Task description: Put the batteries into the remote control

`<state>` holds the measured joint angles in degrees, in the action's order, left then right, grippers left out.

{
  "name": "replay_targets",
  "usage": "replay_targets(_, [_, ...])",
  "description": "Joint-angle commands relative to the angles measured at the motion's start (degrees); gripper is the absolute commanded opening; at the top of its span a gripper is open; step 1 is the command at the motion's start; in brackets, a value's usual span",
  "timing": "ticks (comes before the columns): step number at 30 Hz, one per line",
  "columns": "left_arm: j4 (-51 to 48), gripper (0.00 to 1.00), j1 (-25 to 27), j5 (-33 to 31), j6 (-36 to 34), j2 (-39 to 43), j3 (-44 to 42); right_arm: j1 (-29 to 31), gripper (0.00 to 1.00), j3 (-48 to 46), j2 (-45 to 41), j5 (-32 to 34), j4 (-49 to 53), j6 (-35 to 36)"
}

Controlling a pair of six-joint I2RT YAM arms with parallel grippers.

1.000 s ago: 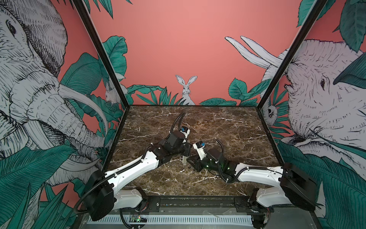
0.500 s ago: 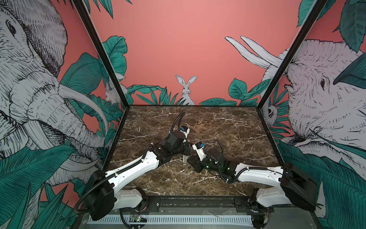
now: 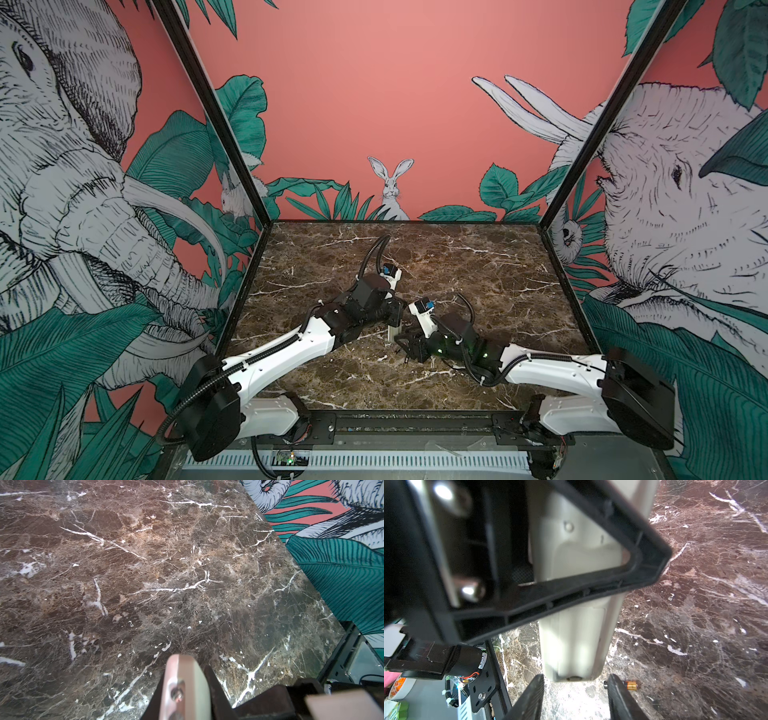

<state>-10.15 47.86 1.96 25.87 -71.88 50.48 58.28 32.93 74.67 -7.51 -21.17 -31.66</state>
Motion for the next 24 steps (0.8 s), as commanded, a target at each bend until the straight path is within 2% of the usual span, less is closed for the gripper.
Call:
replay_targets(1, [2.74,0.00,0.23,2.30,-0.13,1.19,-0.50,0.05,0.50,0.61,-0.63,0.36,0.24,0.88])
replay_targets(5, [5.92,0.00,0.22,5.08,0.65,1.51,-1.59,0.05,0.47,1.35,0.28,-0.64,0.22,0.99])
replay_targets(9, [6.55,0.00,0.27,6.08,0.50,1.69,-1.56,0.07,0.34,1.44,0.05,-0.69,0.01,1.08])
replay_targets(12, [6.90,0.00,0.25,6.91,0.46,1.70,-1.62,-0.01,0.29,1.61,-0.55,-0.36,0.82,1.58])
replay_targets(24, [7.60,0.00,0.23,10.06,0.66,0.49,-1.34,0.04,0.31,1.97,-1.56,0.93,1.98,2.39])
